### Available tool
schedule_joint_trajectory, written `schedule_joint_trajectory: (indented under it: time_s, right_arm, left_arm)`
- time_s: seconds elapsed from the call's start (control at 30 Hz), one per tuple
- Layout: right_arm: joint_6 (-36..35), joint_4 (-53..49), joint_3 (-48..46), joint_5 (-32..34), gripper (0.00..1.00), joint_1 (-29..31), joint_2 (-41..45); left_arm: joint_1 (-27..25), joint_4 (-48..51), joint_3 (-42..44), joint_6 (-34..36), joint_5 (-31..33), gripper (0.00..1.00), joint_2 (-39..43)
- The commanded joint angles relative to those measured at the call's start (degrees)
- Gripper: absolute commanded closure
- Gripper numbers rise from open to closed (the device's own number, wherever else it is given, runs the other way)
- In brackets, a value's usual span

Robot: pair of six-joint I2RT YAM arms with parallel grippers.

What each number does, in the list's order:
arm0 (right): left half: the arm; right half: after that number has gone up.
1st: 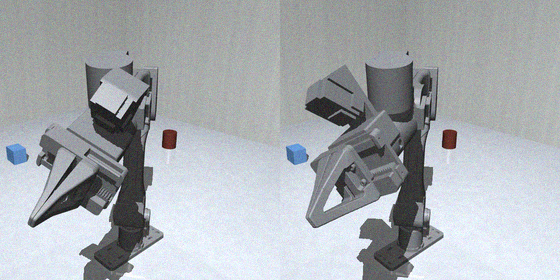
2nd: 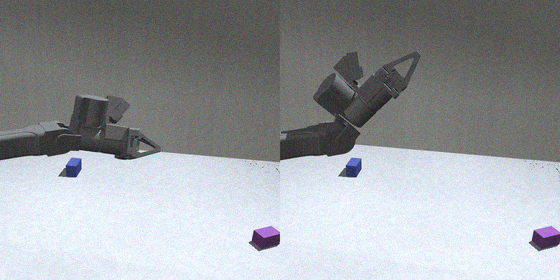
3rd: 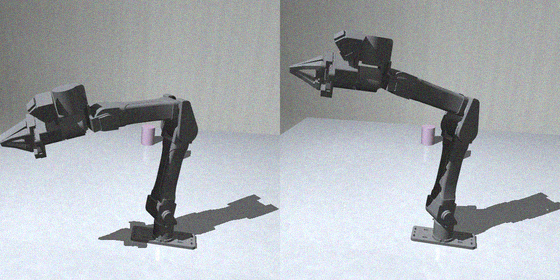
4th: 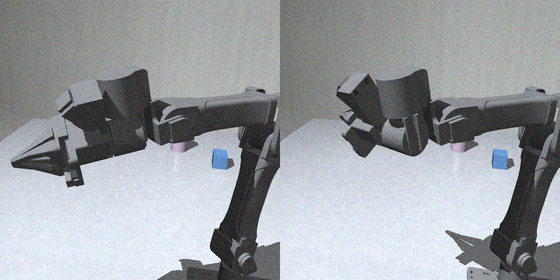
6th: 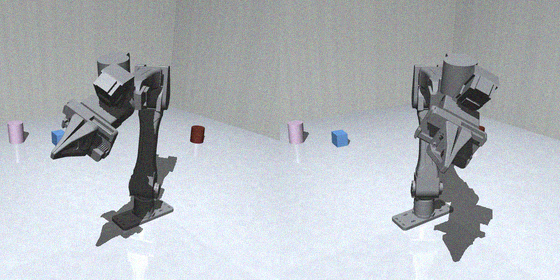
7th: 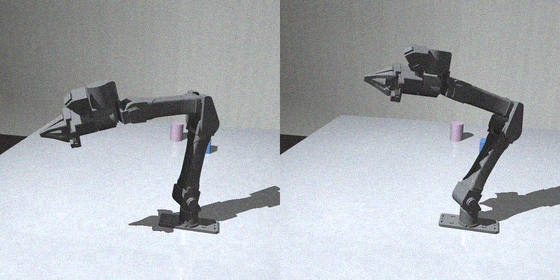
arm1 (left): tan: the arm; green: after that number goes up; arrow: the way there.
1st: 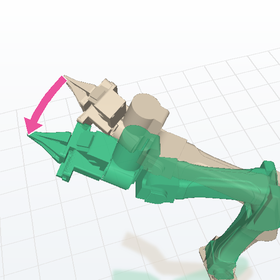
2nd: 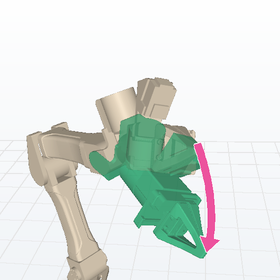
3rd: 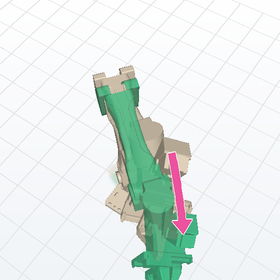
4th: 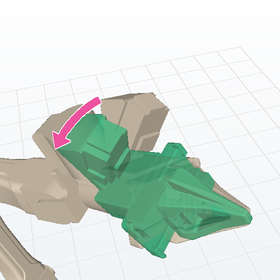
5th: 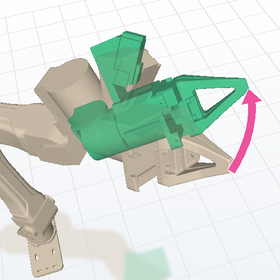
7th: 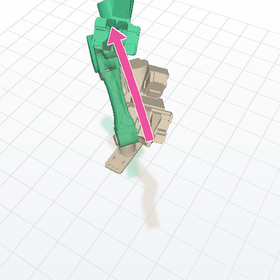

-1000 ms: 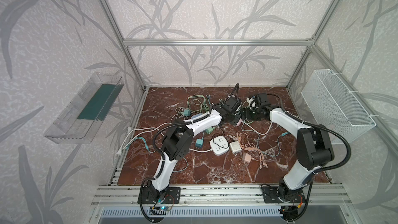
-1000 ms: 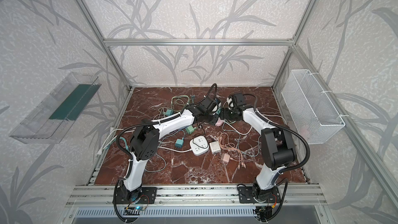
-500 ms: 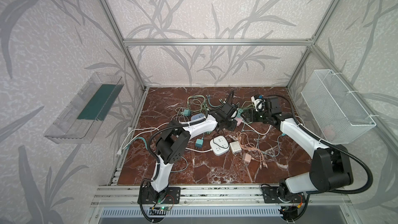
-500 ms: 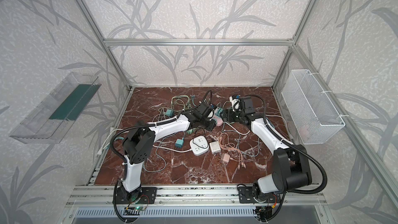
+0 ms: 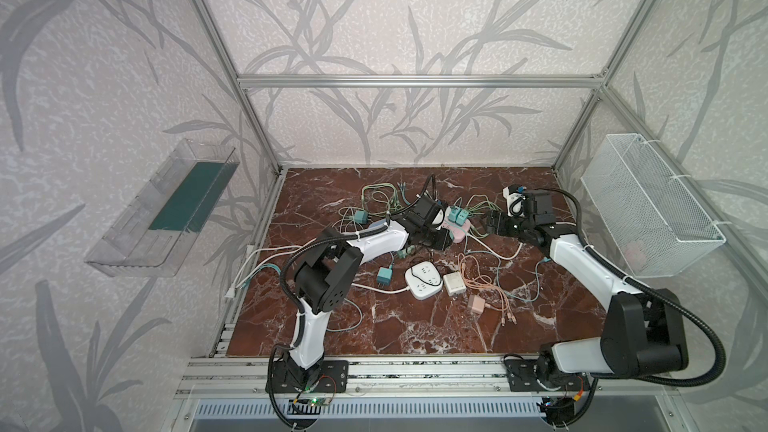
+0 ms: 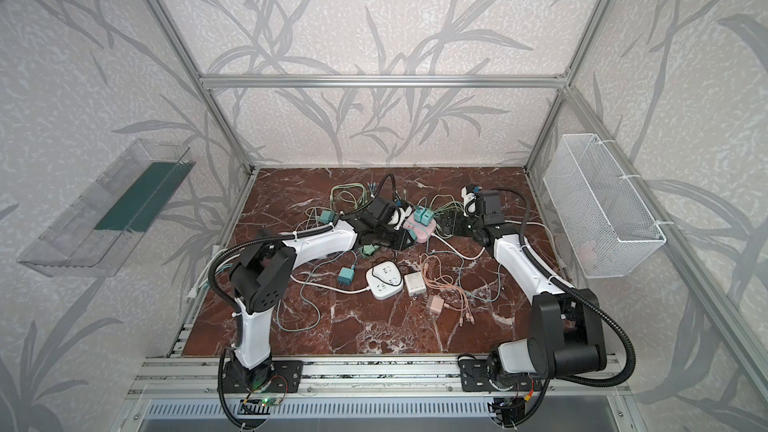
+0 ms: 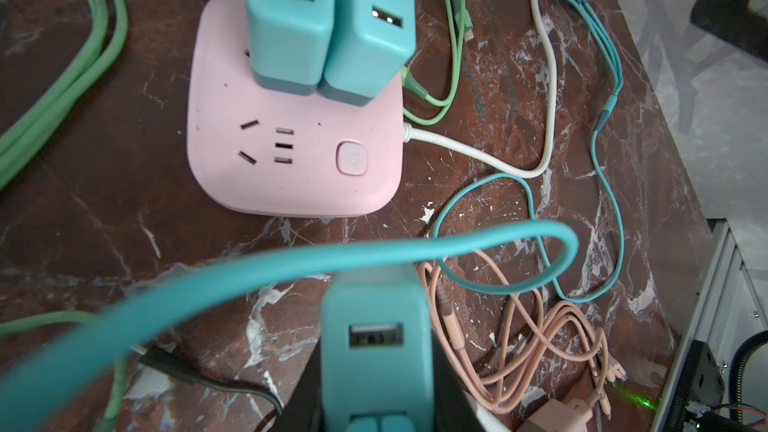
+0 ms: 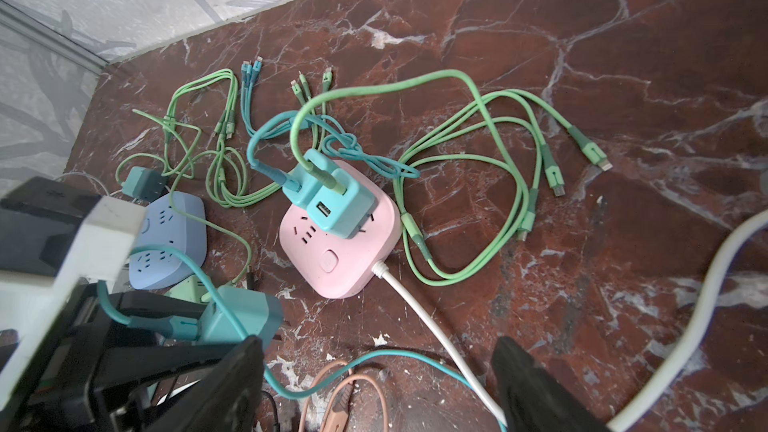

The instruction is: Pull the plug off the socket

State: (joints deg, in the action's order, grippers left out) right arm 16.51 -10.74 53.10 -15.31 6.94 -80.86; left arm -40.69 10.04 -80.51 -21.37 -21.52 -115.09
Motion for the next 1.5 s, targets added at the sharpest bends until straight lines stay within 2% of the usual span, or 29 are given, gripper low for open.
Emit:
schedule_joint_trajectory:
  time_s: [0.0,0.23,0.37,0.7,1.1,1.3,1.47]
  right_arm:
    - [1.88,-1.78,0.36,3.33,0.14,-0.26,-1.08]
    - [2.58,-2.27,1.00,3.75,0.13,-0.26,-2.11]
    - [2.14,-1.22,0.25,2.66,0.13,-0.25,-2.02]
    - [-0.15,-3.17,1.72,3.05,0.20,0.09,-5.25]
    - [-2.00,-6.18,5.65,6.07,0.22,3.64,-9.43]
    - [-1.22,-7.38,7.83,5.57,0.23,4.40,-11.50]
    - [-1.60,-7.07,8.23,5.35,0.23,4.85,-11.94]
  left_arm:
    - [0.60,0.03,-0.03,-0.97,-3.03,0.86,-0.27]
    - [0.81,0.63,0.92,-0.77,-3.79,0.85,-0.99]
    - [1.02,3.71,0.07,-0.94,-1.93,0.84,-1.53]
    - [1.65,3.25,1.44,-1.57,-4.85,0.82,-2.39]
    - [2.93,3.45,1.72,-3.29,-6.11,0.75,-3.78]
    - [3.01,3.01,2.01,-4.32,-6.52,0.68,-4.10]
    - [3.19,2.96,2.62,-4.26,-5.51,0.55,-3.58]
